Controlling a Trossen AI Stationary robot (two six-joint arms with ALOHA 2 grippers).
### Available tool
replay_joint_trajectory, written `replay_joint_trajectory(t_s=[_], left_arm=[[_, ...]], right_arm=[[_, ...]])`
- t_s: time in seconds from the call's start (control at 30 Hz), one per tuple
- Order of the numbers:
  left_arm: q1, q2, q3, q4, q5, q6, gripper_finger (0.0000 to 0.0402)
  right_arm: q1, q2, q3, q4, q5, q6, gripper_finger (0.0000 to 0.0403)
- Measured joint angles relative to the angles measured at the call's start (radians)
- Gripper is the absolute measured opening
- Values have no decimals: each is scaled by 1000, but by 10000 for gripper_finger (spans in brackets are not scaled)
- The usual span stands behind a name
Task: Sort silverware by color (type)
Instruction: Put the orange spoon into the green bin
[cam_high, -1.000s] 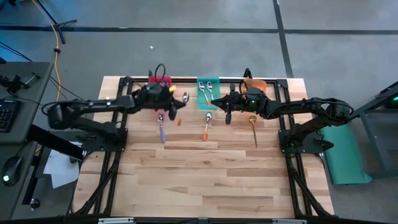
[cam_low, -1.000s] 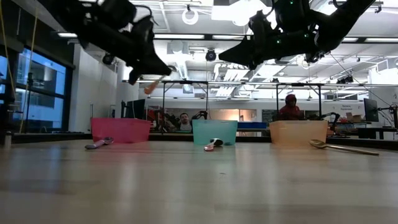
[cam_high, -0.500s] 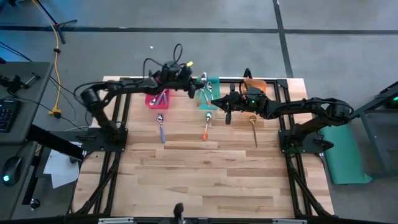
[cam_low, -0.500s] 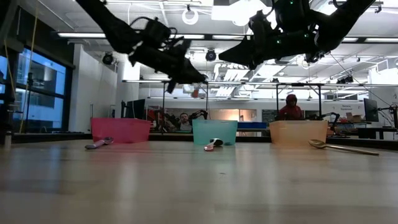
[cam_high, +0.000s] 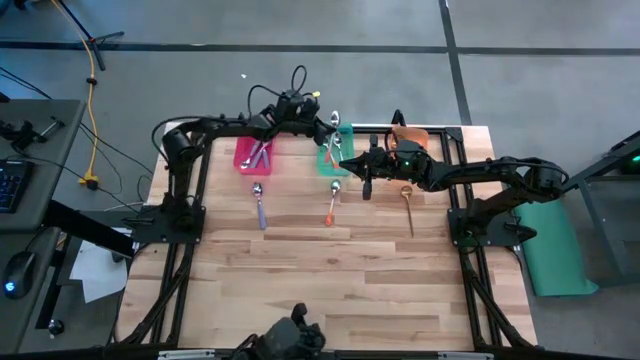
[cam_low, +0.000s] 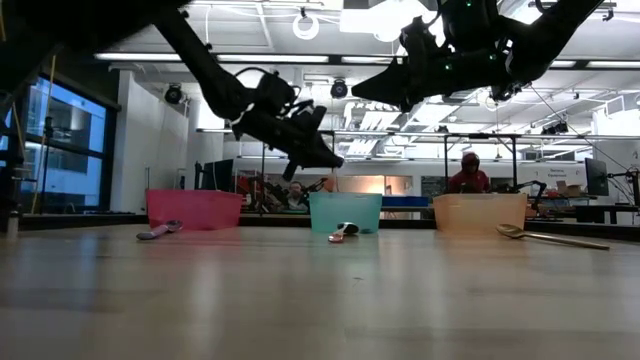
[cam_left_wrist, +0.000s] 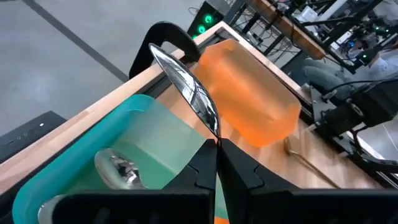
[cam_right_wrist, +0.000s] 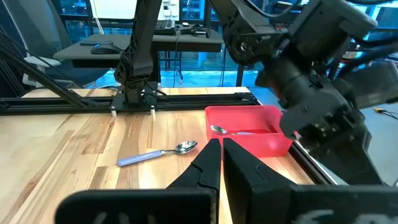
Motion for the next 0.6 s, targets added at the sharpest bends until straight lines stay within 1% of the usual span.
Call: replay_joint_trajectory(t_s=[0.17,0.43,0.6], left_arm=[[16,25,5,-2,1,8,0],[27,24,5,-20,12,32,0],[32,24,5,-77,15,69,0]], right_arm=[[0,0,0,0,0,0,0],[0,0,0,0,0,0,0],[0,0,0,0,0,0,0]])
